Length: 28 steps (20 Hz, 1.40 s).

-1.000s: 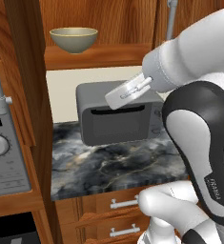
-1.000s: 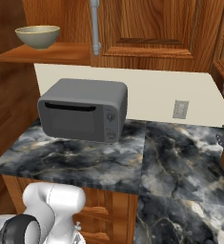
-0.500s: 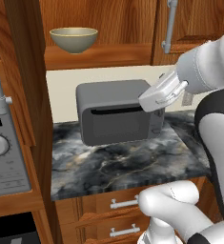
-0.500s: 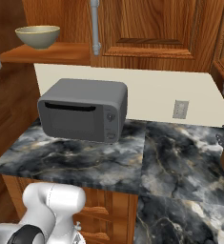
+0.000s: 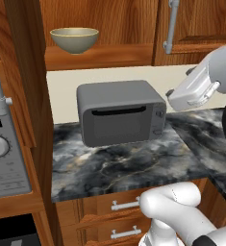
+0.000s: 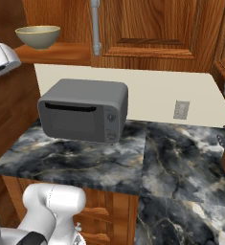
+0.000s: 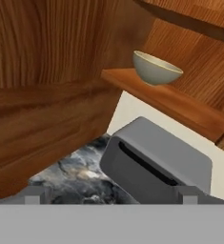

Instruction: Move the bowls from the cabinet to the plates on the dining table.

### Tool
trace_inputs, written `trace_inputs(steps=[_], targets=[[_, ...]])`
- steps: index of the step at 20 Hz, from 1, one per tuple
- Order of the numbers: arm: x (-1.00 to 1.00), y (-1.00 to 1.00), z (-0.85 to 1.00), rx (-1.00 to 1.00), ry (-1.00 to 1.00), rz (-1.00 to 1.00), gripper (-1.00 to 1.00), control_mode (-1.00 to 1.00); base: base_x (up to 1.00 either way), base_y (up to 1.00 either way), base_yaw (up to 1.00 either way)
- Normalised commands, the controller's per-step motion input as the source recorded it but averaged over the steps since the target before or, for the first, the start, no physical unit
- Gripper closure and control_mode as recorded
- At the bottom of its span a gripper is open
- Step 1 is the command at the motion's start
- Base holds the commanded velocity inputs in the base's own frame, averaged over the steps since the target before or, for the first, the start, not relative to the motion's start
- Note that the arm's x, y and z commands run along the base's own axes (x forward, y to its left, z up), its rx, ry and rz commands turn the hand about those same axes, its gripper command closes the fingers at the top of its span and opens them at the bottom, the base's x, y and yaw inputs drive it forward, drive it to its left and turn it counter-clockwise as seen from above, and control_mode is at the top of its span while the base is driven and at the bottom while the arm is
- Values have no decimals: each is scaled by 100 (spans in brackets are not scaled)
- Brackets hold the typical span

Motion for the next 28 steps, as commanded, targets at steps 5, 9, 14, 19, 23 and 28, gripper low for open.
trace_inputs(steps=[5, 9, 14, 19, 23, 28], targets=[[3, -27, 0, -4, -4, -12, -100, -100, 0, 0, 0], [12, -21, 0, 0, -8, -11, -100, -100, 0, 0, 0], [17, -17, 2, 1, -10, -10, -100, -100, 0, 0, 0], [20, -20, 5, 8, -13, -4, -100, -100, 0, 0, 0], [24, -17, 4, 9, -16, -7, -100, -100, 0, 0, 0], [22, -10, 9, 6, -11, -10, -100, -100, 0, 0, 0]])
